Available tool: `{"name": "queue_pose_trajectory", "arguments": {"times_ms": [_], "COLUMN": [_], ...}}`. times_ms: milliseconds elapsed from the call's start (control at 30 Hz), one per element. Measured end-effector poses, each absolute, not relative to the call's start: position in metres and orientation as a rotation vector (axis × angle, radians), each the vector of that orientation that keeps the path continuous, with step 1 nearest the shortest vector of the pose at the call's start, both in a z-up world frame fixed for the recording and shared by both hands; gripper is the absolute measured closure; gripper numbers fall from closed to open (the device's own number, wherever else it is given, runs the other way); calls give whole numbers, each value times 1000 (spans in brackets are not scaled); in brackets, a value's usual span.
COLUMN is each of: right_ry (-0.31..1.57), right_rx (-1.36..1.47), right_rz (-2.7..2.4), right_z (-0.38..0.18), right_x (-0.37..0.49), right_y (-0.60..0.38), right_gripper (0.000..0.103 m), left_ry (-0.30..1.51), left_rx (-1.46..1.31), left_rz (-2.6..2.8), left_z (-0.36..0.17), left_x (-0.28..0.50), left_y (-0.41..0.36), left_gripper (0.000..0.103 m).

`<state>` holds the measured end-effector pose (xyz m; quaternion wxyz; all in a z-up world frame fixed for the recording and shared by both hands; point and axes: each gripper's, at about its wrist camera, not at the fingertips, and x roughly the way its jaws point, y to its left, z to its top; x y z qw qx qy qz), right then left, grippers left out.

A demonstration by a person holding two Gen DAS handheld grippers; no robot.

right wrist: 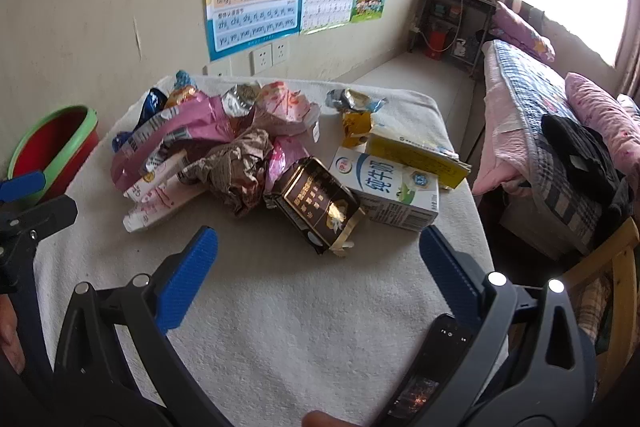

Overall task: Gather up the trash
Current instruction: 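Grasp the white-pink wrapper with the left tool while the right tool grasps the brown box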

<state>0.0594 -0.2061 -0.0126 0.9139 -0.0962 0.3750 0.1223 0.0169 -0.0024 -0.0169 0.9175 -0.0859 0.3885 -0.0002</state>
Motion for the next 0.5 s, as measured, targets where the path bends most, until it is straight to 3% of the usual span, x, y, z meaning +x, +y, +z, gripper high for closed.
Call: {"name": "queue_pose_trajectory", "arguments": {"times_ms": [500], "right_ry": [881], "right_rx": [-230], "right_rz": [335], "right_z": [-35], "right_x": [90], "right_y": [-203], "right_gripper": [4], "left_ry": [979], "left_rx": [-240], "left_rz": [-80], "left_z": [-44], "left_x": [68], "left_y": [-5], "left_gripper": [10]}}
